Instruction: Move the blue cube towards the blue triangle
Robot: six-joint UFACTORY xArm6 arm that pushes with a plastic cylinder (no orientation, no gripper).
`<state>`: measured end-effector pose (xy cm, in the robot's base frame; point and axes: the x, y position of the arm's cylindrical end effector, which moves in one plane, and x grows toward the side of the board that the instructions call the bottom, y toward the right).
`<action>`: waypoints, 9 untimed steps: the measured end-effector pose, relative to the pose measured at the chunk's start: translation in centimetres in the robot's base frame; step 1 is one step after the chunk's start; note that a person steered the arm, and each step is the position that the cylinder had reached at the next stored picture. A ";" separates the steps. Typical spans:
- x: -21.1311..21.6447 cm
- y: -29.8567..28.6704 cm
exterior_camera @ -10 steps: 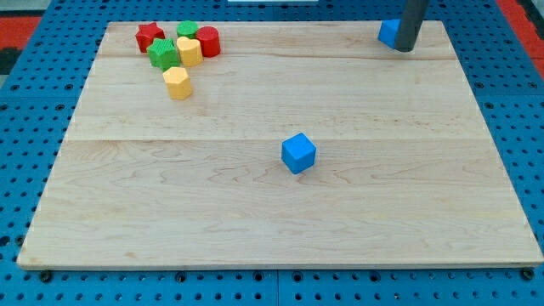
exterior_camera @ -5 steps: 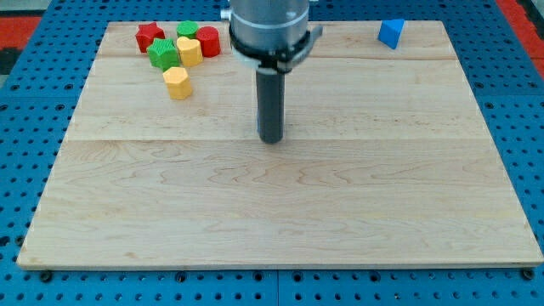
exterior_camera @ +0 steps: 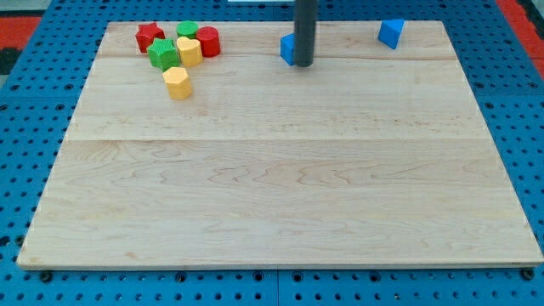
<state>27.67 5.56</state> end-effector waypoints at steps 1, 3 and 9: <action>0.3 -6.2; -3.6 -6.5; -2.0 0.7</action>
